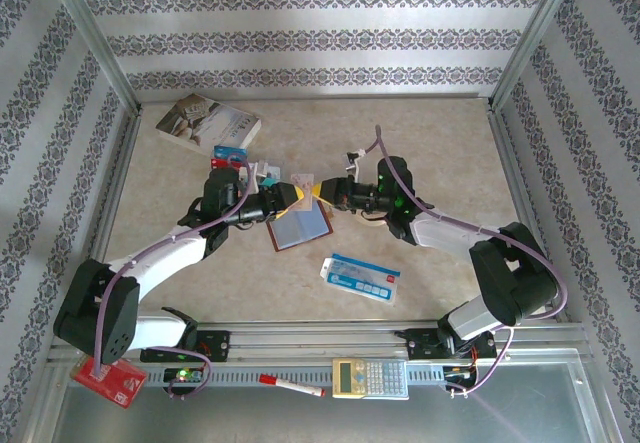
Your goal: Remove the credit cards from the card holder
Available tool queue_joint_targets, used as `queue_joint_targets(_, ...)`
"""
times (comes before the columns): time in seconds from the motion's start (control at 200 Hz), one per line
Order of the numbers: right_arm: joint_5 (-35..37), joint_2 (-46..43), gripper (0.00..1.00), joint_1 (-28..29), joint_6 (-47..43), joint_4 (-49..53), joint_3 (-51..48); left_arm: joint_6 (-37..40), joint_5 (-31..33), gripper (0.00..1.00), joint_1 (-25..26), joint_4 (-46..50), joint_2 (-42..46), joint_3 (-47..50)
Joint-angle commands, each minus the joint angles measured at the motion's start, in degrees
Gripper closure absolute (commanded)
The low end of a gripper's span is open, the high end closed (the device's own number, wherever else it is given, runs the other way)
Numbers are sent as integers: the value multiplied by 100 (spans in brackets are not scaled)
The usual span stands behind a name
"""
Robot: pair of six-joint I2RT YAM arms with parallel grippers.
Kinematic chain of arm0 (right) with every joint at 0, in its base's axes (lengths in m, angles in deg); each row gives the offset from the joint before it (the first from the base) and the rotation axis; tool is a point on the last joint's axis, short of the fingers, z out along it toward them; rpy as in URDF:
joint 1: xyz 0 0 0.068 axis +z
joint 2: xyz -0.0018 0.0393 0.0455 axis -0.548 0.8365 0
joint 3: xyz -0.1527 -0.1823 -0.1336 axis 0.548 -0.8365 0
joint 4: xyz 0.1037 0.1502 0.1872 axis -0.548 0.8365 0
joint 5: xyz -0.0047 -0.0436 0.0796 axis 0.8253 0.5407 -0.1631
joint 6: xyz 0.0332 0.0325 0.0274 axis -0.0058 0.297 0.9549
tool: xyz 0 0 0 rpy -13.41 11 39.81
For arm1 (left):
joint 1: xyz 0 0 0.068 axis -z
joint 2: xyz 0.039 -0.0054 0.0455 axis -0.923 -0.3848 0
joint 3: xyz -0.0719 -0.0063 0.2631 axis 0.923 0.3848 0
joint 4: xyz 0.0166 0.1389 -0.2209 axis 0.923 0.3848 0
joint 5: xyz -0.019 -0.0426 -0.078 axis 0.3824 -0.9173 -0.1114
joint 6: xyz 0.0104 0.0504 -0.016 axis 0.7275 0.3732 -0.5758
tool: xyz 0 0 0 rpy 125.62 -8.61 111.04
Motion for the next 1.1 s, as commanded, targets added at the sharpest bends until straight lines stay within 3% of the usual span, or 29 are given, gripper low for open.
queue_joint_targets(0.0, -186, -74, 100, -51, 153, -391, -1, -117, -169, 50, -68, -531, 207, -146)
queue_joint_targets(0.135, -213, 8, 100, -100, 152, -408, 8, -146, -161, 60, -72, -745, 154, -117)
queue_joint_targets(0.425, -217, 71, 100, -162, 197, -504, -34, 12, -48, 70, -109, -736, 216, -86)
queue_joint_targets(0.739, -189, 141, 100, -227, 125, -484, -139, 253, -64, 93, -161, -685, 207, -86)
queue_joint_targets(0.814, -94, 129, 90, -279, 10, -310, -159, 478, 54, 100, -169, -437, 262, -123)
queue_joint_targets(0.929, -6, 80, 66, -364, -300, 224, -157, 1176, 424, 100, -167, 418, 415, -320)
queue_joint_targets(1.094, 649, -352, 50, -405, -1180, 1612, -5, 2543, 1303, 100, -178, 2060, 565, -961)
